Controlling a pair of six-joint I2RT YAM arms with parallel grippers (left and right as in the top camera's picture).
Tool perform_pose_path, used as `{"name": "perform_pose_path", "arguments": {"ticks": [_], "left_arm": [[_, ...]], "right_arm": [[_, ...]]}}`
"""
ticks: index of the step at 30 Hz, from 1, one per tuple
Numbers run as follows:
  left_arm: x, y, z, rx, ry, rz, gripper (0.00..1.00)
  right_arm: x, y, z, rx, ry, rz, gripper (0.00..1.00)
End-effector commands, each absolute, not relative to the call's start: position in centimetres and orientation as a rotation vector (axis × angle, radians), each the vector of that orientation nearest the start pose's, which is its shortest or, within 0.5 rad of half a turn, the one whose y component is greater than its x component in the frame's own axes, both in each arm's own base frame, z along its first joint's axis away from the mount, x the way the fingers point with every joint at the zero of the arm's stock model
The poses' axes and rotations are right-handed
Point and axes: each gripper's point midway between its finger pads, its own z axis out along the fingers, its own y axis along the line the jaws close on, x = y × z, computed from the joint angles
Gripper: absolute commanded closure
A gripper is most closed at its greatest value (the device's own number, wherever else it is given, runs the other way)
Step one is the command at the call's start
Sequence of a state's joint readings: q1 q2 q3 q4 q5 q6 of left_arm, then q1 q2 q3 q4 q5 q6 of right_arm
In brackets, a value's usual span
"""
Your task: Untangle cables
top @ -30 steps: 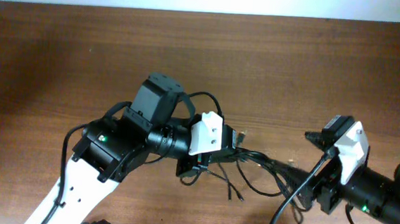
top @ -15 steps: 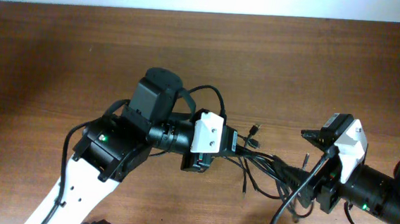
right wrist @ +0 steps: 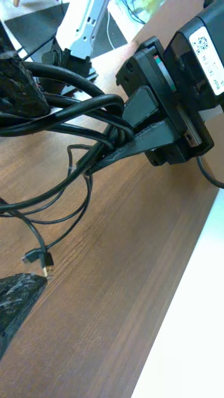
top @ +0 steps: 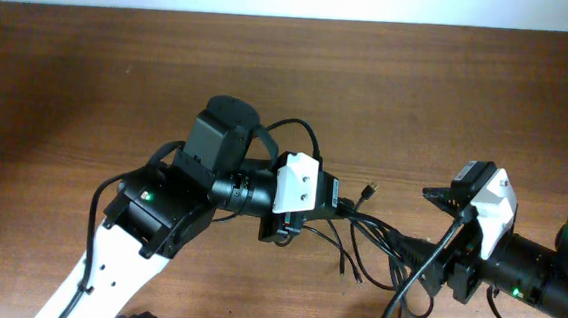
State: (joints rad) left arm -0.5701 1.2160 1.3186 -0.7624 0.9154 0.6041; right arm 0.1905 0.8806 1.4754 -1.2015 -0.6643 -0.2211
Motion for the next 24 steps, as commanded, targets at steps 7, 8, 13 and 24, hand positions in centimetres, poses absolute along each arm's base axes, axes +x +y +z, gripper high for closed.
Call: {"name": "perform_pose_path", "arguments": {"ticks": [7,8,13,24], "left_arm": [[18.6,-28.8,35.4,1.494,1.382,-1.009,1.00],[18.4,-28.9,35.5,1.497,1.373,-1.024,1.00],[16.4,-30.0,35.8,1.549,1.314,-1.076,1.00],[17.1,-29.6,34.3,1.534,1.433,-1.022,1.00]], "right_arm": [[17.0,14.3,38.5,-0.807,1.967,0.719,0.22],[17.1,14.3,38.5,-0.807,1.965,0.717,0.22],[19.3,12.5,37.4,-0.733,2.031,0.554,0.25],[19.1,13.5,38.5,-0.766,1.970,0.622,0.25]]}}
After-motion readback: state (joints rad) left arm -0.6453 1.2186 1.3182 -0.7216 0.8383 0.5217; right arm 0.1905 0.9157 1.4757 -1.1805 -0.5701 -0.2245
